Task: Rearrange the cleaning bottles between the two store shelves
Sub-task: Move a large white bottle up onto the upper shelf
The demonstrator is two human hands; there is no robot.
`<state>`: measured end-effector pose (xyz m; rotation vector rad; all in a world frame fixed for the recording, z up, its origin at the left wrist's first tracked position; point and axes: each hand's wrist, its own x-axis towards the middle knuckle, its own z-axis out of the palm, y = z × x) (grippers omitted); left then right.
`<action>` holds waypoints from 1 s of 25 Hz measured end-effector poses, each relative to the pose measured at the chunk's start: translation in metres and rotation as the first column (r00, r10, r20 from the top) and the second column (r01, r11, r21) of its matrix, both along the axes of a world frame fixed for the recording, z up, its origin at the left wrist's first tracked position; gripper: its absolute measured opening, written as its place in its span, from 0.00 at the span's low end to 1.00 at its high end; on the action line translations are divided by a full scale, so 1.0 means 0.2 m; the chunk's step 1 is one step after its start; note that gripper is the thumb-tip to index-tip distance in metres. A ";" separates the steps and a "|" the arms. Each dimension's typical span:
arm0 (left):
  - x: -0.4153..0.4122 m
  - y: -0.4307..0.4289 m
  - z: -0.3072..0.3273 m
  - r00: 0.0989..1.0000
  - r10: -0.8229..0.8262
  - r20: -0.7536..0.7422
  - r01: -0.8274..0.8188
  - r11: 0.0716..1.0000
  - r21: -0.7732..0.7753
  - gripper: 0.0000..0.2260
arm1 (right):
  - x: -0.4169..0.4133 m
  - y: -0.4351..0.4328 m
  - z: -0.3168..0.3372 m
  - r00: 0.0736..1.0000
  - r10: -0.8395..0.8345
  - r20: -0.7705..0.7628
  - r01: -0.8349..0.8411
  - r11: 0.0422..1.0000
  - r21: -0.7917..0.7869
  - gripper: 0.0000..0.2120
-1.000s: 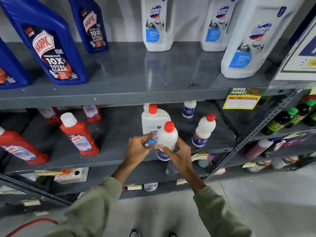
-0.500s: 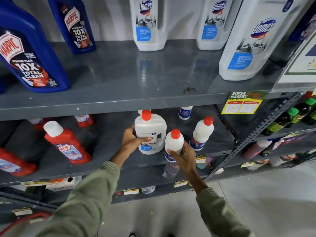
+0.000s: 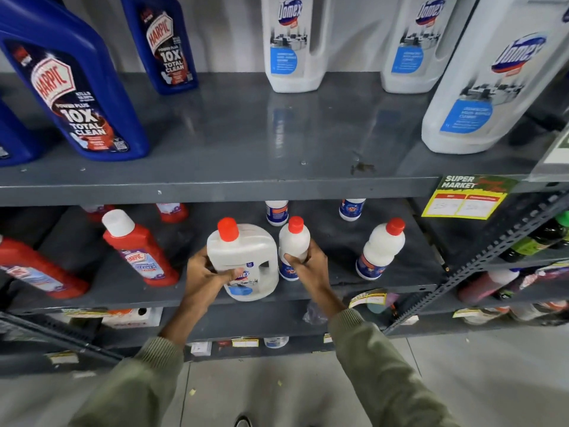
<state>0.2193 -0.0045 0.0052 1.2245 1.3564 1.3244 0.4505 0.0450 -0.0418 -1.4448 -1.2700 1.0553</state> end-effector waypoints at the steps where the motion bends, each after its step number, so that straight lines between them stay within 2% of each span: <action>1: 0.00 -0.02 0.02 1.000 -0.003 0.011 0.003 1.000 0.009 0.24 | -0.03 0.01 0.00 0.999 0.033 -0.007 -0.033 0.999 0.004 0.28; 5: 0.02 -0.11 0.11 0.999 -0.035 0.041 0.032 0.996 0.079 0.25 | -0.11 0.01 0.01 0.988 0.156 0.020 -0.156 0.988 0.004 0.26; 9: 0.08 -0.16 0.23 0.995 -0.067 0.071 0.059 0.992 0.111 0.22 | -0.04 -0.04 0.11 0.980 0.193 0.051 -0.192 0.981 -0.026 0.31; 10: 0.09 -0.18 0.26 0.995 -0.067 0.069 0.059 0.992 0.112 0.22 | 0.00 -0.09 0.15 0.990 0.136 0.031 -0.137 0.990 0.036 0.29; 12: 0.11 -0.21 0.32 0.995 -0.081 0.059 0.073 0.990 0.120 0.21 | 0.08 -0.21 0.25 0.996 0.044 -0.079 -0.023 0.966 0.257 0.20; 14: 0.14 -0.24 0.40 0.993 -0.112 0.041 0.105 0.985 0.139 0.21 | 0.12 -0.36 0.40 0.983 0.144 -0.116 -0.085 0.909 0.408 0.19; 16: 0.18 -0.28 0.50 0.988 -0.155 0.031 0.147 0.973 0.178 0.20 | 0.11 -0.49 0.55 0.961 0.272 -0.056 -0.216 0.861 0.460 0.20; 17: 0.20 -0.30 0.56 0.984 -0.175 0.036 0.164 0.965 0.204 0.20 | 0.10 -0.54 0.61 0.958 0.285 -0.039 -0.235 0.856 0.461 0.21; 22: 0.30 -0.34 0.93 0.966 -0.254 0.045 0.225 0.917 0.330 0.19 | 0.09 -0.61 0.99 0.987 0.140 -0.081 -0.065 0.800 0.597 0.23; 25: 0.34 -0.29 1.24 0.959 -0.284 0.020 0.251 0.875 0.413 0.17 | 0.12 -0.57 1.27 0.982 0.148 -0.118 -0.026 0.724 0.689 0.18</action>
